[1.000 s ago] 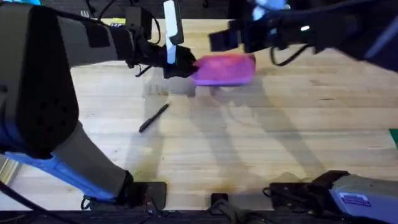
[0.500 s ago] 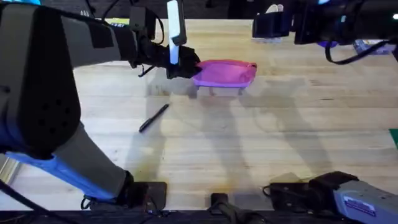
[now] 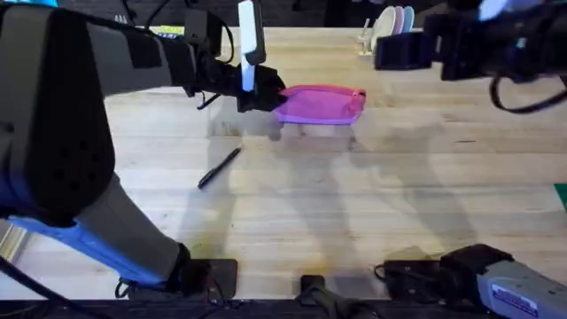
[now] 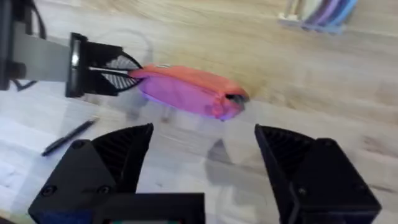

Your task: Unzip the bag, pick up the pens from the table one at a time and place them inside, then zip the bag closed.

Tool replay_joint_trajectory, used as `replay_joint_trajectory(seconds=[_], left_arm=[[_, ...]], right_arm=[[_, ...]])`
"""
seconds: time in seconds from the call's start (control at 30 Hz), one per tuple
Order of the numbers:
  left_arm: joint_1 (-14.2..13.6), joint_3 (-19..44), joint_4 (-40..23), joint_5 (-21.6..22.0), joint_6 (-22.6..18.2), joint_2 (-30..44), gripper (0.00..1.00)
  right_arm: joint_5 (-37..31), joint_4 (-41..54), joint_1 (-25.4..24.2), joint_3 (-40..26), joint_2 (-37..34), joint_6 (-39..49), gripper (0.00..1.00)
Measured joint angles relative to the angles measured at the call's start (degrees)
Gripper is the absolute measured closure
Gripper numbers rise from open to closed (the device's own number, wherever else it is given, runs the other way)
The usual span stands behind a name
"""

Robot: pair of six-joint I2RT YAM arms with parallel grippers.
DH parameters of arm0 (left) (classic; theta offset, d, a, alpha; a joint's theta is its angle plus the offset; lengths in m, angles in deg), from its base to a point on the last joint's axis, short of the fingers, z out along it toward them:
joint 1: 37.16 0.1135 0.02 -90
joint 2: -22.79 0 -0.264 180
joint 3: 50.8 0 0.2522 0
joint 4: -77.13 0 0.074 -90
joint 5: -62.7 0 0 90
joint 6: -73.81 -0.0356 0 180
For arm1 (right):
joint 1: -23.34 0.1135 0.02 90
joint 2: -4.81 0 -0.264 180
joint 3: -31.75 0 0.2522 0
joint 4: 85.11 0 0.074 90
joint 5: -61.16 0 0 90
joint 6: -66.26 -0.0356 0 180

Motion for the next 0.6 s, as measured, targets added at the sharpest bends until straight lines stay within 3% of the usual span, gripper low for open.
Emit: replay_joint_trajectory(seconds=[0.1, 0.27, 0.6], left_arm=[[0.0, 0.0, 0.0, 0.0, 0.0, 0.0, 0.959], [0.0, 0.0, 0.0, 0.0, 0.0, 0.0, 0.959], [0.0, 0.0, 0.0, 0.0, 0.0, 0.0, 0.959]], right_arm=[[-4.6, 5.0, 0.0, 0.0, 3.1, -0.7, 0.004], [-6.1, 12.9, 0.0, 0.0, 5.7, -2.2, 0.004], [-5.4, 14.0, 1.1, -0.1, 5.7, -3.4, 0.003]])
